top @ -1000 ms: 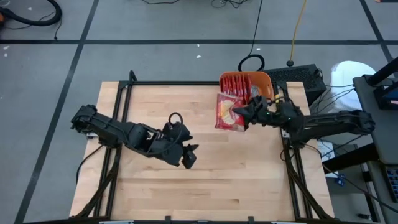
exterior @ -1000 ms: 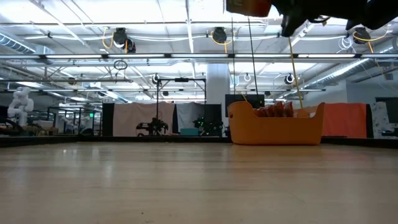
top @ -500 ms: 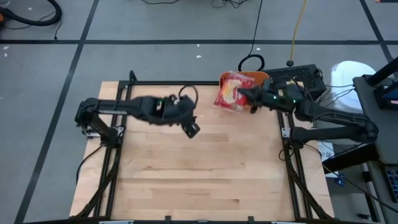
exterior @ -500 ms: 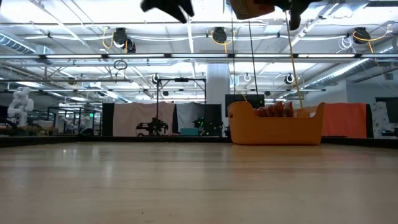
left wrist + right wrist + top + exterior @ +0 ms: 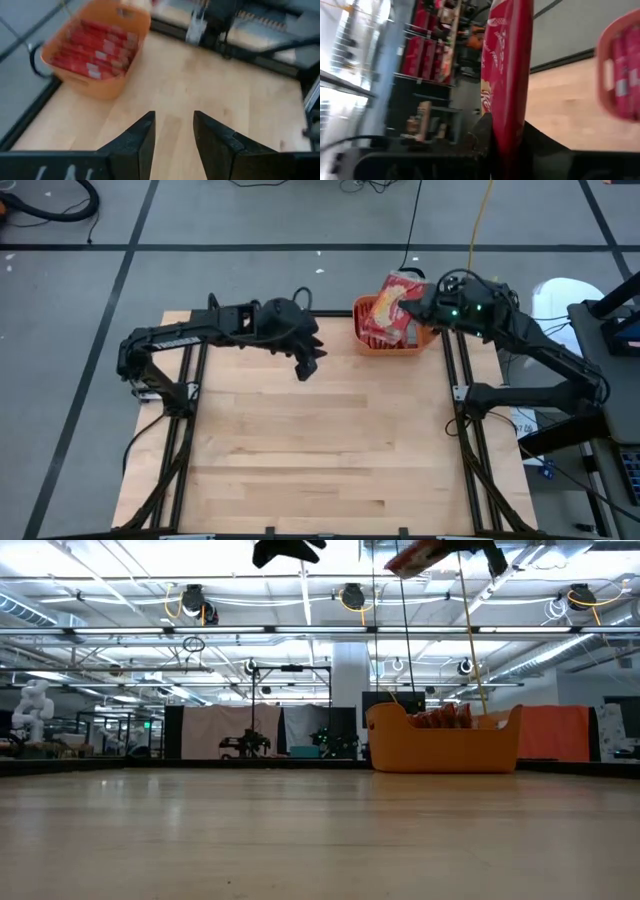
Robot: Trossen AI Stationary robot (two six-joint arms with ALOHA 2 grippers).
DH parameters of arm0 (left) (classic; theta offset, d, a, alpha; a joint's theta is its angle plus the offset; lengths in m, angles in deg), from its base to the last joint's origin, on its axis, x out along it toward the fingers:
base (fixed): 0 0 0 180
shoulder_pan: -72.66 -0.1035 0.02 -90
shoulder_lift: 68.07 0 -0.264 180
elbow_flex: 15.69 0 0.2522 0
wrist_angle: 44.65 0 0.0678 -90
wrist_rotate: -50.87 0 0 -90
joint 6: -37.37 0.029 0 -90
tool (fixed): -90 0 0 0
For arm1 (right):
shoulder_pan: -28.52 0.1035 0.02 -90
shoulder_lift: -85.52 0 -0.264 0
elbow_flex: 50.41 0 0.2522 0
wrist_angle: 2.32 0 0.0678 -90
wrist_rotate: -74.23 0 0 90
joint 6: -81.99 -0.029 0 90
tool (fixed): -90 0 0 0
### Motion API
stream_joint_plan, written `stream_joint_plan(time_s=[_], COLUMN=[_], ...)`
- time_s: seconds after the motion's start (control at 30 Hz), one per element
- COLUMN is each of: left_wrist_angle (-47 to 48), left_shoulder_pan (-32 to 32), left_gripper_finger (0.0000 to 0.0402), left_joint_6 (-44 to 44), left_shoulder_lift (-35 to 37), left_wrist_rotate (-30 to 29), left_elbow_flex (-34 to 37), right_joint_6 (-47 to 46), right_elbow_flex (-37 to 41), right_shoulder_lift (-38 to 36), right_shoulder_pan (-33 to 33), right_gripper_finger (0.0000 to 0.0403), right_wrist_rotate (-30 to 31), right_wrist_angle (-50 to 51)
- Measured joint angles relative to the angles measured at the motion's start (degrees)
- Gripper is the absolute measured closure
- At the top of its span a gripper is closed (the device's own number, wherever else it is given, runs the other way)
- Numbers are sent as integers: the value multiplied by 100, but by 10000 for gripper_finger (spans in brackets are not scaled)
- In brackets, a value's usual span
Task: Sort popcorn bags into baskets
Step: Put the red popcorn bag into the orange bin
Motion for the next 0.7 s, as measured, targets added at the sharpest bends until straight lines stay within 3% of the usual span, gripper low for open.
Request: stream_joint_plan(time_s=[0.2, 0.37, 0.7], left_wrist_angle=[-1105, -1194, -1157], left_shoulder_pan=[-314, -420, -441], left_gripper_finger=[266, 266, 266], left_joint_6=[-12, -354, -195], left_shoulder_lift=[941, 1618, 1954], left_wrist_rotate=[30, 13, -27], left_elbow_flex=[1288, 2088, 2531], right_joint_6=[829, 1550, 3102], right_elbow_flex=[-295, -299, -299], right_shoulder_lift=[297, 618, 1368], right_shoulder_pan=[-690, -1397, -2488], right_gripper_finger=[374, 374, 374], right_wrist_rotate=[-572, -1182, -1939], right_wrist_angle=[633, 1006, 1345])
